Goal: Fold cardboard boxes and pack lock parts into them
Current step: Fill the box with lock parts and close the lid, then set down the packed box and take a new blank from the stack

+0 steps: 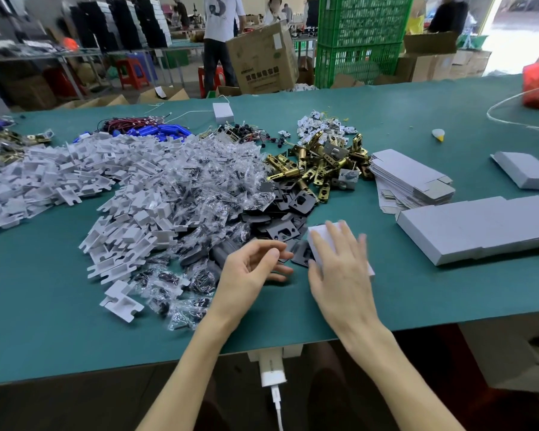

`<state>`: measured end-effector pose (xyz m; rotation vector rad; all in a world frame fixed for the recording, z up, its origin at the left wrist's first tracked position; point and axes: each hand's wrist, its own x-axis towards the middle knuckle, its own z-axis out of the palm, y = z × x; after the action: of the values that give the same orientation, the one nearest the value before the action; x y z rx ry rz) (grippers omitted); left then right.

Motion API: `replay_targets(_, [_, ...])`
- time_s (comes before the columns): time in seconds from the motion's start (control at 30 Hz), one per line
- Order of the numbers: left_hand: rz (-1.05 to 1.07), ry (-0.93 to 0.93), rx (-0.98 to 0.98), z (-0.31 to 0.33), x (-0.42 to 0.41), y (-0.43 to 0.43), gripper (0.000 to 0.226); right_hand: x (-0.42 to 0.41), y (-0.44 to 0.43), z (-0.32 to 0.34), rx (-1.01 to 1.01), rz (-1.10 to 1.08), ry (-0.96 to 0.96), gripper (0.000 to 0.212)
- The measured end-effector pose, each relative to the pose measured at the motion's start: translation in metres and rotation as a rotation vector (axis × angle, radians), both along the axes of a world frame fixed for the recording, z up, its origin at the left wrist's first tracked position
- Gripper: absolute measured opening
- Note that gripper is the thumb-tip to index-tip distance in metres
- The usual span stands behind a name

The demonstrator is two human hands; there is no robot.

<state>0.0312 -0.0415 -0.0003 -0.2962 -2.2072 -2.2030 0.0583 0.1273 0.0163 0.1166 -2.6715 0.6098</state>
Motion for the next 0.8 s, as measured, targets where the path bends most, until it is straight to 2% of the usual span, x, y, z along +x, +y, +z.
replay_targets(0.07, [-0.012,0.020,-0.005,0.000,0.000,0.000,0.019,0.001,-0.015,0.002,-0.205,0.224,0.075,0.052])
replay_targets(0.1, [-0.008,0.039,-0.019,0.000,0.001,-0.001,0.019,0.002,-0.023,0.004,-0.293,0.313,0.052,0.053])
replay_targets(0.2, [0.012,0.055,-0.034,0.000,0.001,-0.002,0.021,-0.005,-0.034,-0.001,-0.437,0.334,-0.100,0.056])
replay_targets(0.3, [0.006,0.010,0.002,-0.001,0.001,-0.001,0.020,-0.013,-0.025,-0.007,-0.411,0.224,-0.155,0.057])
replay_targets(0.4, [0.013,0.005,-0.004,-0.003,0.000,-0.001,0.019,-0.012,-0.010,-0.012,-0.350,0.143,-0.118,0.055])
replay_targets(0.53, [0.008,0.003,-0.025,-0.005,-0.001,-0.001,0.020,-0.013,0.012,-0.012,-0.337,0.099,-0.097,0.053])
replay_targets(0.8, [0.000,0.007,-0.068,-0.006,-0.001,-0.002,0.020,-0.024,0.063,-0.006,-0.316,0.086,-0.185,0.049])
